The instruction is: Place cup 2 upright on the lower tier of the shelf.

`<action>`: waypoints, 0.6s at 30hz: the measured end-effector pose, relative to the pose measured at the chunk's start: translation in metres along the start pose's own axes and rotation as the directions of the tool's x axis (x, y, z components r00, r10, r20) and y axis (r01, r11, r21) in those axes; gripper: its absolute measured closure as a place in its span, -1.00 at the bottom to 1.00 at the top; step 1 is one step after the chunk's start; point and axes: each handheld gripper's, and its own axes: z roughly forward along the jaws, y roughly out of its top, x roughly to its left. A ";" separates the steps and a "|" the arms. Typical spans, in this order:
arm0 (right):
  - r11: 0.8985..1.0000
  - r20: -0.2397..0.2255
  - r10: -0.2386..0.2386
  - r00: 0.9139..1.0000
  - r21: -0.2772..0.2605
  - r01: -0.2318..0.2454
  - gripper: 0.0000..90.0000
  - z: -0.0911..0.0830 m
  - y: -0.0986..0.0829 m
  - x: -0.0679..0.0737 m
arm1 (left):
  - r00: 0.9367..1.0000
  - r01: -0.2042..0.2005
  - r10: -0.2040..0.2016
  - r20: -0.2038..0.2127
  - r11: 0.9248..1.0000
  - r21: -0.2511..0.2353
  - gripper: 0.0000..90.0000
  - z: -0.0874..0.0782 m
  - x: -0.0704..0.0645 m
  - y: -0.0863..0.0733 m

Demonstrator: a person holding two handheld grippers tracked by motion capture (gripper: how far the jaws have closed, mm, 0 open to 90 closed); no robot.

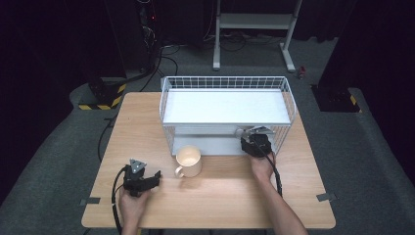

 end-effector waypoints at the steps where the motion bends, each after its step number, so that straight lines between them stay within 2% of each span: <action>1: 1.000 -0.001 0.005 1.000 0.002 -0.005 0.18 0.001 0.000 0.000 | 1.000 0.001 -0.001 0.000 1.000 0.000 -0.50 0.000 0.000 0.000; 13: 1.000 0.011 0.021 1.000 0.013 -0.021 0.43 0.006 0.008 -0.001 | 1.000 0.001 -0.001 0.000 1.000 0.000 -0.50 0.000 0.000 0.000; 14: 1.000 0.013 0.000 1.000 0.005 0.000 0.47 0.008 0.008 -0.004 | 1.000 0.001 -0.001 0.000 1.000 0.000 -0.50 0.000 0.000 0.000; 15: 1.000 0.009 0.021 1.000 0.018 -0.022 0.48 0.007 0.007 -0.003 | 1.000 0.001 -0.001 0.000 1.000 0.000 -0.50 0.000 0.000 0.000; 18: 1.000 0.007 0.018 1.000 0.014 -0.018 0.48 0.007 0.007 -0.005 | 1.000 0.000 0.000 0.000 1.000 0.000 -0.50 0.000 0.000 0.000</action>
